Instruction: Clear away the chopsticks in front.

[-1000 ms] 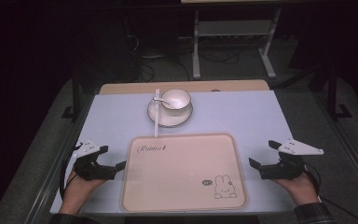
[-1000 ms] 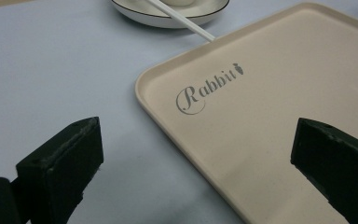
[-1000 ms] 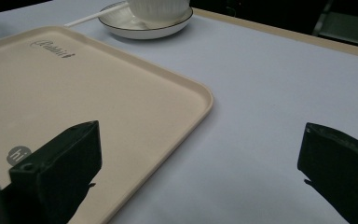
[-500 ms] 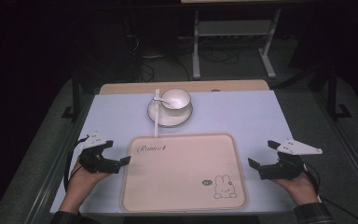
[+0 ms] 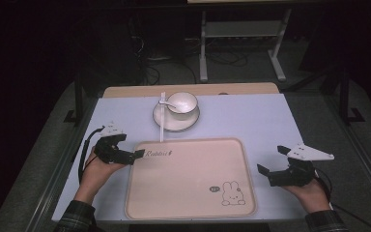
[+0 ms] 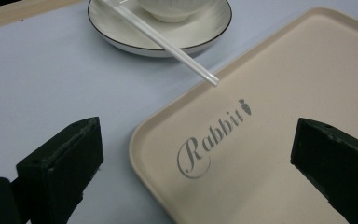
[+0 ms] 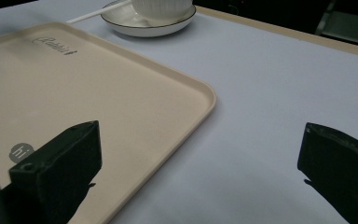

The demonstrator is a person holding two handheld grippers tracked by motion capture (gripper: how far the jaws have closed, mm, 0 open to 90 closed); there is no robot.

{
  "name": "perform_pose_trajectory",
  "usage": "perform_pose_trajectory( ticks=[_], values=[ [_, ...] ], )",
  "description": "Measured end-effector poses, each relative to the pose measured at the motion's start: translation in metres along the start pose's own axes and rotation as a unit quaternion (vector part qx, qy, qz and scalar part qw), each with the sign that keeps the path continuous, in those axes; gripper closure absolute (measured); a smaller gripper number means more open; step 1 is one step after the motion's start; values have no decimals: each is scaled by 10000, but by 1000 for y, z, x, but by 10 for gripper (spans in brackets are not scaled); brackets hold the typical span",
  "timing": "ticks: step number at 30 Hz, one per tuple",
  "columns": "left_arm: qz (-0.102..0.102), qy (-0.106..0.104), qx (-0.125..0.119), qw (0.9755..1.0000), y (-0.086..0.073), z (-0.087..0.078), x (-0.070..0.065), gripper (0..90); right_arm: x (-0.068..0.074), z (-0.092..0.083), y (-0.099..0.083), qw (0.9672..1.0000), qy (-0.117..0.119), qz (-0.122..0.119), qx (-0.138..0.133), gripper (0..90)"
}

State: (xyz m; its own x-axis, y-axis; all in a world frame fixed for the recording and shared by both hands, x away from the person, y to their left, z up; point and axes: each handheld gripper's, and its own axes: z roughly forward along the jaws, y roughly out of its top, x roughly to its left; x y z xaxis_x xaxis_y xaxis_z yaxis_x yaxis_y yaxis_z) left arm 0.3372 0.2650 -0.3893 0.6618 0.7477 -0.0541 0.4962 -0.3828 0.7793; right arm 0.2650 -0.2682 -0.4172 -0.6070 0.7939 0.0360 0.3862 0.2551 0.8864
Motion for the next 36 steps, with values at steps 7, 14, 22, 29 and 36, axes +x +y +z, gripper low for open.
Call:
perform_pose_trajectory(
  ticks=[7,14,22,29,36],
  values=[
    [-42,-13,20,10000,16,13,4,15,-1,-1,0,10000,-7,-5,-12,0],
    [-31,21,119,9999,35,29,9,16,-1,-1,0,10000,-39,-1,-13,0],
    [-44,98,312,9995,54,53,16,47,-1,-2,-1,10000,-74,31,-10,0],
    [-60,162,427,9989,69,71,22,98,-2,-2,-1,10000,-86,23,-3,0],
    [-109,210,597,9979,83,99,28,214,-2,-2,-1,9999,-88,54,-7,0]
  ],
)
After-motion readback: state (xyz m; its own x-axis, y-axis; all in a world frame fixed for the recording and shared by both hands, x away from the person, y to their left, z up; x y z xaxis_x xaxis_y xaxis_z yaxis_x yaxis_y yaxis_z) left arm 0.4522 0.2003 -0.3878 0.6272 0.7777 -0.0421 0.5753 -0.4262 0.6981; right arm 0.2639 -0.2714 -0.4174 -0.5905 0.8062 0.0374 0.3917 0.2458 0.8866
